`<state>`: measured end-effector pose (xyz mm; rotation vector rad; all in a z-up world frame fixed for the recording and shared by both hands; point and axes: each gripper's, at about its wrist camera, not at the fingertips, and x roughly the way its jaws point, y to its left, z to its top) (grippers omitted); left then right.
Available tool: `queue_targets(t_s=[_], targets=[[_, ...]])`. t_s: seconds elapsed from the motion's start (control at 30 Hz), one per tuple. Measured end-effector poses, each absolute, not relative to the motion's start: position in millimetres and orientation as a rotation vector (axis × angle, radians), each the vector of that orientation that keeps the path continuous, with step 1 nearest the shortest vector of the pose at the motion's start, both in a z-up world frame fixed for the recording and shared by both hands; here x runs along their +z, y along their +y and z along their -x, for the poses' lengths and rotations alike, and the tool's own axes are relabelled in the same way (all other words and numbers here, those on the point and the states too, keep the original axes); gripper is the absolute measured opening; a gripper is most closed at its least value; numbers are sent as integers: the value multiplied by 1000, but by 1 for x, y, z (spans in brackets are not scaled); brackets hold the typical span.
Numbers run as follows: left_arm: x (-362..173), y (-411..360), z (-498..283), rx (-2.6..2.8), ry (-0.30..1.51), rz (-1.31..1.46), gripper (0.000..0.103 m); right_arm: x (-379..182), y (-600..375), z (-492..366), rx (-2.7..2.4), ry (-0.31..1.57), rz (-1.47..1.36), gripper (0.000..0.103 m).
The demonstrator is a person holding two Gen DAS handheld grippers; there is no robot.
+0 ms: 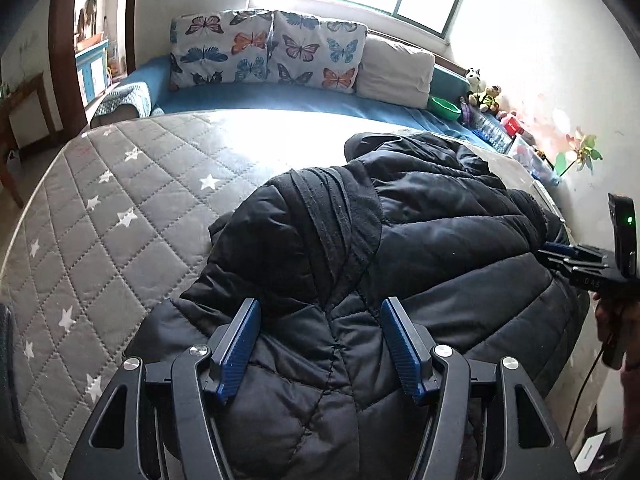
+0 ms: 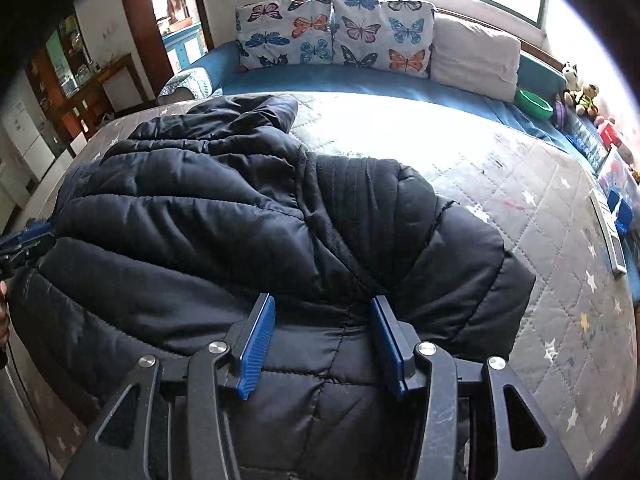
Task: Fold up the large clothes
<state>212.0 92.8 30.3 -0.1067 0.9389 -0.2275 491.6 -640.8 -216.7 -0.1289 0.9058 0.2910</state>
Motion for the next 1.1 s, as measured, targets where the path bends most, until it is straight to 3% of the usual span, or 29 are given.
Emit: queue_targets(t_s=[0.33,0.57,0.9,1.1], targets=[[72,108,-211,-177,858,92,66,-172,-652,-503,260,852,137,54],[44,128,-233,-137,939,102,66,-206,-666,-535,237,953,89,54],[30,140,-239,-137,964,207,68,-206,-665,-531,245,917,98,54],[59,145,-208,-130,916,197,78,-179,-665,-507,247,867,101,56]])
